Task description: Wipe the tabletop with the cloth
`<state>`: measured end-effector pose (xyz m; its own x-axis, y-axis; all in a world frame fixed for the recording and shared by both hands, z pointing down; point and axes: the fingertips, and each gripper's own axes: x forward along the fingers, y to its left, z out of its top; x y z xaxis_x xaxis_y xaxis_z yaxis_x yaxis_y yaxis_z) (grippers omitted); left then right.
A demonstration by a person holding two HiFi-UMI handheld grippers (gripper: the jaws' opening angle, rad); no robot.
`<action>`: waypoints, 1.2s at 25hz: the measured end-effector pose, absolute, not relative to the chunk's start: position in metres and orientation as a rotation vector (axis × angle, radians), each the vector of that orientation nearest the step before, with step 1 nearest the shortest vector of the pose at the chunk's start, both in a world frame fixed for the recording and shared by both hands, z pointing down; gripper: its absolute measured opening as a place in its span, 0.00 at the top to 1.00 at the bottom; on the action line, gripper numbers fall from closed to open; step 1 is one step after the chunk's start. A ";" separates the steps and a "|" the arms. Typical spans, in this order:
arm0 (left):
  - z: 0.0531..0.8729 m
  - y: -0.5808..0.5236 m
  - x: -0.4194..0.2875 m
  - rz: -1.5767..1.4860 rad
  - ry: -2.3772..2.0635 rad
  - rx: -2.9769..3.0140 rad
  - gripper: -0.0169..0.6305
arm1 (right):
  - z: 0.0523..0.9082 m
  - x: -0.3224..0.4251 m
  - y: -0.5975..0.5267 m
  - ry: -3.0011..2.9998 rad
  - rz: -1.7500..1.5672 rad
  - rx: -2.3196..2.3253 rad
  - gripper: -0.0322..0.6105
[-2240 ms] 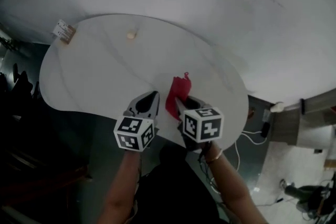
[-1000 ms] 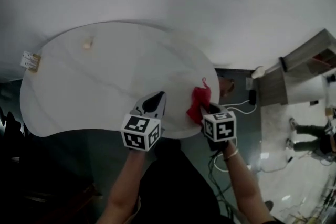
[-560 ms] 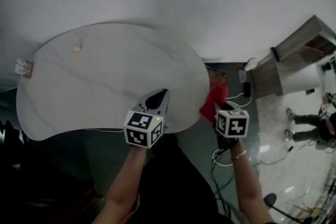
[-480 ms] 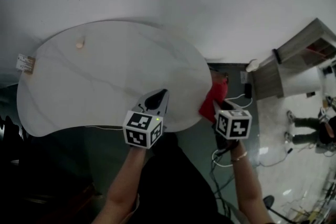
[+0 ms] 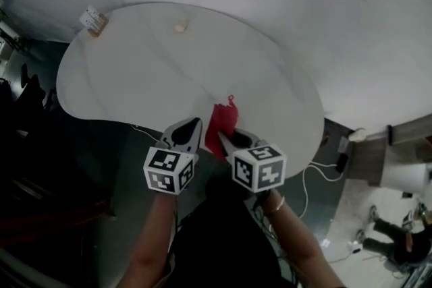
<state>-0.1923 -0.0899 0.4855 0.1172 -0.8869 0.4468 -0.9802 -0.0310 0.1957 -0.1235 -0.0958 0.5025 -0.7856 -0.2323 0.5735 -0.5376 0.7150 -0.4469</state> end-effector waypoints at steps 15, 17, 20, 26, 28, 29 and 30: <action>0.493 -0.028 -0.259 0.239 -1.904 1.808 0.97 | 0.567 -0.183 -0.057 -2.265 0.788 0.581 0.88; 0.494 -0.038 -0.240 0.239 -1.871 1.842 0.97 | 0.571 -0.153 -0.064 -2.241 0.761 0.628 0.88; 0.494 -0.054 -0.206 0.249 -1.813 1.903 0.97 | 0.575 -0.100 -0.071 -2.213 0.743 0.706 0.88; 0.499 -0.084 -0.129 0.296 -1.651 2.048 0.97 | 0.577 0.012 -0.074 -2.145 0.859 0.893 0.88; 0.500 -0.094 -0.105 0.316 -1.597 2.090 0.97 | 0.577 0.044 -0.076 -2.131 0.881 0.948 0.88; 0.501 -0.098 -0.093 0.324 -1.571 2.110 0.97 | 0.579 0.059 -0.078 -2.126 0.887 0.975 0.88; 0.502 -0.102 -0.081 0.331 -1.544 2.128 0.97 | 0.580 0.072 -0.079 -2.118 0.891 1.001 0.88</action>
